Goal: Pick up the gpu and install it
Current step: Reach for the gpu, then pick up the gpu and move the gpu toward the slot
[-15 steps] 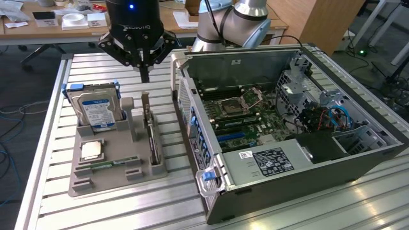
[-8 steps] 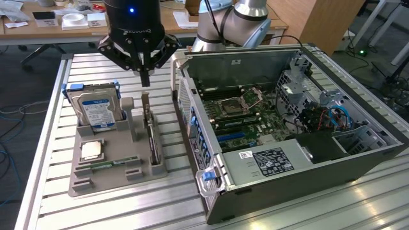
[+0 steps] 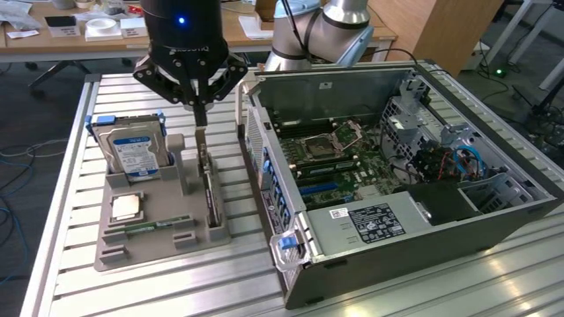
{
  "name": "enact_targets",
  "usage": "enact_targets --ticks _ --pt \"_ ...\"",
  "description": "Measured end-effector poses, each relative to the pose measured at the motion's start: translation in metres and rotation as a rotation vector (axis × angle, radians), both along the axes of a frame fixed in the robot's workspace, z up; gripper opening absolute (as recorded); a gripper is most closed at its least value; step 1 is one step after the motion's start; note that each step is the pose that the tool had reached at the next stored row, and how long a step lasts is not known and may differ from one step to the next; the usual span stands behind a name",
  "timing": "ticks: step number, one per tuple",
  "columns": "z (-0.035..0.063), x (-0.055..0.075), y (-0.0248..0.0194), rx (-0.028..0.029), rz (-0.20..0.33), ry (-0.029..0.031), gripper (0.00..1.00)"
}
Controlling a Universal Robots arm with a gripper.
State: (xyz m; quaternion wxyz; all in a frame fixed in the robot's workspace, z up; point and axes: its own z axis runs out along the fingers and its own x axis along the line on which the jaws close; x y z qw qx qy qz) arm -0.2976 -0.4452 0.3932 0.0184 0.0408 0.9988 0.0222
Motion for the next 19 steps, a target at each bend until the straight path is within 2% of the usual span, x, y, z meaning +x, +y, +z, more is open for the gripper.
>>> enact_targets --ticks 8,19 --pt "-0.0001 -0.0099 -0.003 0.0 0.0 0.0 0.11" --pt "-0.0001 -0.0103 -0.003 0.0001 0.0 0.0 0.11"
